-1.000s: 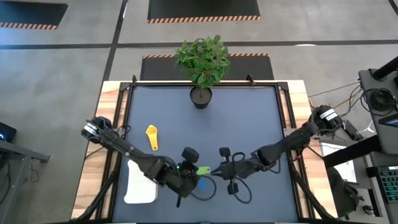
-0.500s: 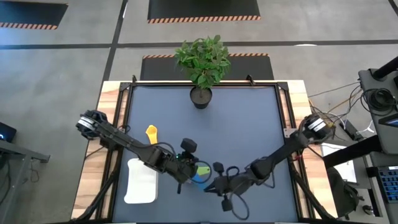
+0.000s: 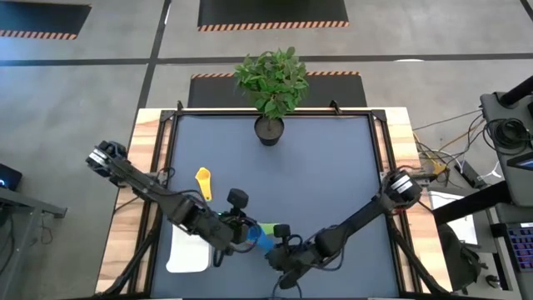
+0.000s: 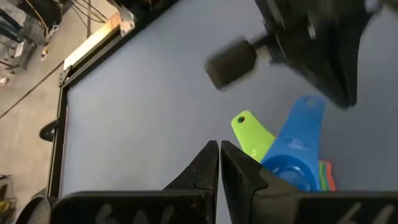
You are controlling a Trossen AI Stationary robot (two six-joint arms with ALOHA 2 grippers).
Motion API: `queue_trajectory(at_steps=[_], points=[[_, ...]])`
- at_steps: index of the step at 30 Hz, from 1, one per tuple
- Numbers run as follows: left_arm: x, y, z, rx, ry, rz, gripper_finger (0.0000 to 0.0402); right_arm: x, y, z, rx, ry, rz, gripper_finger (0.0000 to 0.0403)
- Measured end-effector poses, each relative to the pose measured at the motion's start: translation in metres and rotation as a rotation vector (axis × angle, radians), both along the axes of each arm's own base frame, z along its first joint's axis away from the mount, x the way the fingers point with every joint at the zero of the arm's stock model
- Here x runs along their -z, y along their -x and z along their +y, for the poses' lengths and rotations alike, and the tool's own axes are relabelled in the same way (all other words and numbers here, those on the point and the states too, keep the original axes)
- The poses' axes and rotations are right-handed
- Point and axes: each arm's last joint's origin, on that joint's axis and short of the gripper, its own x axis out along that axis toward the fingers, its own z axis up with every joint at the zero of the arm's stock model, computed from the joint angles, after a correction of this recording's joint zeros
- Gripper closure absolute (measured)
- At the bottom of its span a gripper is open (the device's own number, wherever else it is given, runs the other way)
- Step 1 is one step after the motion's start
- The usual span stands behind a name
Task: Nest measuring cups in basket
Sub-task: Stack the blue measuring cup on the light green measuring cup
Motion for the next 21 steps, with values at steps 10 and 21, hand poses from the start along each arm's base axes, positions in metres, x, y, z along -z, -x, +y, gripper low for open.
queue_trajectory(at_steps=[10,21], points=[[-0.011,0.011,-0.007,0.006,0.038,-0.050,0.0402,0.022,-0.004,0.003,0.039,0.028,0.100,0.0394],[-0.011,0.011,-0.008,0.003,0.043,-0.050,0.0402,0.020,0.007,-0.009,0.130,0.189,0.171,0.0394]])
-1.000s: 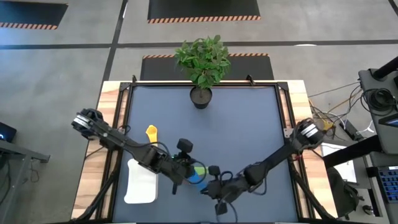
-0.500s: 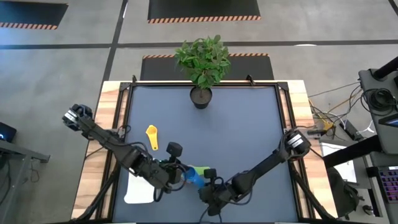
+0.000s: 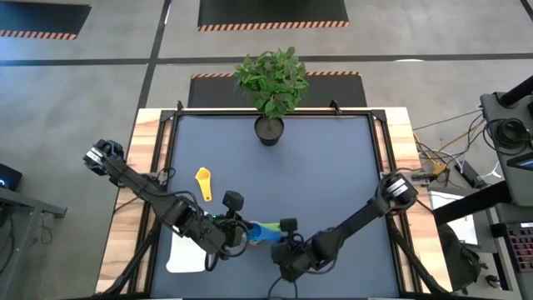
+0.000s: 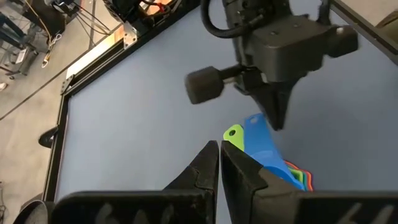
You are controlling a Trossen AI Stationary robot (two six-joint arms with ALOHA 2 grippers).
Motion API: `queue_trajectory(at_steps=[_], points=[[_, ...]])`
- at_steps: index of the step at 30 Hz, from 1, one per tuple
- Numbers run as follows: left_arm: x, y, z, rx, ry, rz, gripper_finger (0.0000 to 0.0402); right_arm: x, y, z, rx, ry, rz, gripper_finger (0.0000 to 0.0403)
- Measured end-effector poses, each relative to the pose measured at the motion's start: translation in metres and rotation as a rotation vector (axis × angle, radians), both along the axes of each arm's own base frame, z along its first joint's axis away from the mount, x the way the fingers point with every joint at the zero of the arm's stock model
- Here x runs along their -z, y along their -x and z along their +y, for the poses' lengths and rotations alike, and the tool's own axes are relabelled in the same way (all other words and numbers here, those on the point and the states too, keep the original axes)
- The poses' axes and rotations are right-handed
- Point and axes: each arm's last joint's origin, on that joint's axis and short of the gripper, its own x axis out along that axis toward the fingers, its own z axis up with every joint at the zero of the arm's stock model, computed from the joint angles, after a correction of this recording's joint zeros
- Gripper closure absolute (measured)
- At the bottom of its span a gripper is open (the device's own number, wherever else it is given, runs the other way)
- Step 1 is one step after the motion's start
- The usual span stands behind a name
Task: Nest measuring cups in basket
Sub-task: Stack the blue measuring cup on the light green measuring cup
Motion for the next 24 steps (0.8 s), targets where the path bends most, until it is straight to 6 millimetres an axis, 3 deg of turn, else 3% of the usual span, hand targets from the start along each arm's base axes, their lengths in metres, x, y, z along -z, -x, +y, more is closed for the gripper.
queue_trajectory(at_steps=[7,24], points=[[0.000,0.000,0.000,-0.001,0.000,0.000,0.0402,-0.012,0.008,-0.009,0.023,0.026,0.048,0.0394],[-0.001,0.000,0.000,-0.015,0.025,-0.008,0.0402,-0.013,0.008,-0.021,0.043,0.081,0.085,0.0394]])
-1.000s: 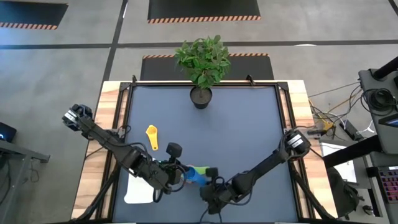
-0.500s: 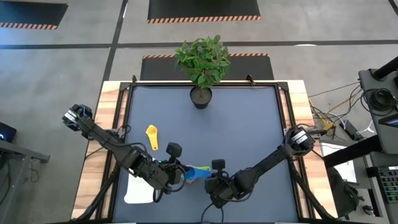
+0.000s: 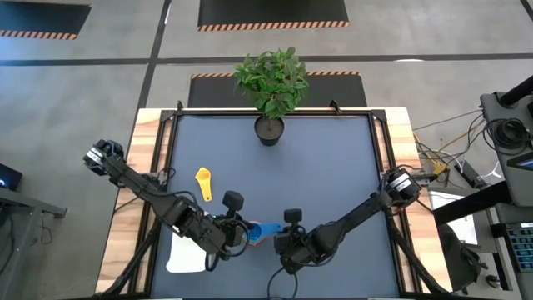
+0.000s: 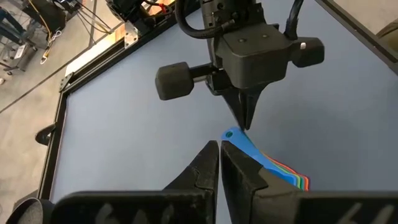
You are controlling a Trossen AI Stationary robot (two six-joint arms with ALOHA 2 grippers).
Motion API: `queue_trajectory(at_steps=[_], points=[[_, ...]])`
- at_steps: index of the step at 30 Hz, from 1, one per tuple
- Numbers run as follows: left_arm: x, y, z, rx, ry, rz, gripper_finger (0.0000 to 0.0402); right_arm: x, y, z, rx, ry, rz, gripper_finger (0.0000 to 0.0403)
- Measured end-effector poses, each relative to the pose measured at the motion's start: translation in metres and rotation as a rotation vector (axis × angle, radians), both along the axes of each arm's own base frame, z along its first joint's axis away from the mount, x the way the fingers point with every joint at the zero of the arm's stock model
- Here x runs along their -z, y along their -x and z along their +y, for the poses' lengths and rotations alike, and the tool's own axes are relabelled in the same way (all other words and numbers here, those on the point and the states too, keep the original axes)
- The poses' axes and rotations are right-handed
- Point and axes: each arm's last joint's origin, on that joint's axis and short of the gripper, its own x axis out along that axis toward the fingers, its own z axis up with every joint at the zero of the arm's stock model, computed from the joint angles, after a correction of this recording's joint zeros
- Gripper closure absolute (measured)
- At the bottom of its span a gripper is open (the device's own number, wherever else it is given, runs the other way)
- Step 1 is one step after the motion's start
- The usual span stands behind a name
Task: Nest measuring cups in basket
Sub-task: Stack the blue measuring cup on the light green measuring cup, then stack the yellow measuring cup on the blue measuring cup
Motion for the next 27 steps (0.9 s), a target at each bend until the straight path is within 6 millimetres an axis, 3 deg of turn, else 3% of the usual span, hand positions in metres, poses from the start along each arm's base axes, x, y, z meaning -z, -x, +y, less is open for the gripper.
queue_trajectory(at_steps=[8,16,23,27], points=[[0.003,0.002,0.001,-0.028,0.020,0.026,0.0402,-0.019,0.007,-0.001,-0.041,-0.042,0.009,0.0394],[0.016,0.014,0.010,-0.177,0.102,0.190,0.0402,-0.044,0.024,-0.012,-0.127,0.018,0.019,0.0394],[0.034,0.027,0.029,-0.370,0.102,0.331,0.0402,-0.063,0.046,-0.030,-0.115,0.140,-0.068,0.0394],[0.044,0.028,0.051,-0.507,0.154,0.352,0.0402,-0.071,0.060,-0.041,-0.125,0.121,-0.185,0.0394]])
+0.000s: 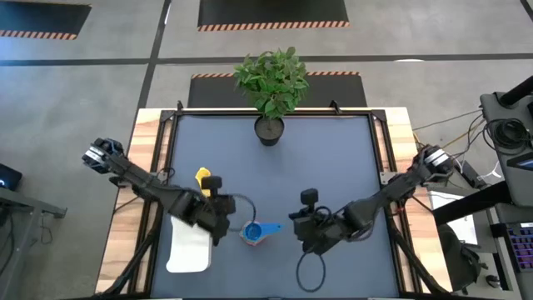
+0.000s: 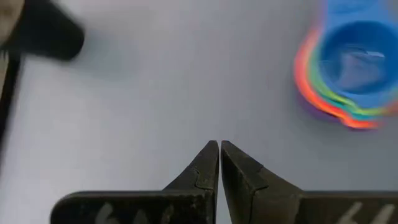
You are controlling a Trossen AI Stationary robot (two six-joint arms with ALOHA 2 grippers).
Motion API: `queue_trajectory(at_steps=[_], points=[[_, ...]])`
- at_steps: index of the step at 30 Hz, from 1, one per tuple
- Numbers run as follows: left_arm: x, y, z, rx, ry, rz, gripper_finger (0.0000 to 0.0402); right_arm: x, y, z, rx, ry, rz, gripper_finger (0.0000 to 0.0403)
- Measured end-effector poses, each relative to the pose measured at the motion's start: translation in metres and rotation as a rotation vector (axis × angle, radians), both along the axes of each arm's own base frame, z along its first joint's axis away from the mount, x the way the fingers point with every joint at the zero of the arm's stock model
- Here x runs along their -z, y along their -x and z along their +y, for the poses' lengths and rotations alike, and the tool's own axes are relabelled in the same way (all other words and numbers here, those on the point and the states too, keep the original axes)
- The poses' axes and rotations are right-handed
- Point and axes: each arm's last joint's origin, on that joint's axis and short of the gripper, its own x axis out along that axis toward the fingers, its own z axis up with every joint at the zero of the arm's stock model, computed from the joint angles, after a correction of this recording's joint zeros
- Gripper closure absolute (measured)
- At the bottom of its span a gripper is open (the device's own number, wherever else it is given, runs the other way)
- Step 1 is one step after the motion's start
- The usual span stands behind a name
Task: Nest measuring cups in basket
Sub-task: Stack the yellow measuring cup on the blue measuring cup
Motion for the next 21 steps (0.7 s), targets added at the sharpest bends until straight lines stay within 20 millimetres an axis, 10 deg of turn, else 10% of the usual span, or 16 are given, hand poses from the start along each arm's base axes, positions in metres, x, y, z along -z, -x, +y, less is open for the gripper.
queue_trajectory(at_steps=[12,21], points=[[0.048,0.020,0.097,-0.556,0.133,0.086,0.0402,-0.029,0.035,-0.036,-0.079,-0.043,-0.386,0.0394],[0.071,0.044,0.133,-0.799,0.208,0.108,0.0402,-0.041,0.045,-0.045,-0.063,-0.069,-0.442,0.0394]])
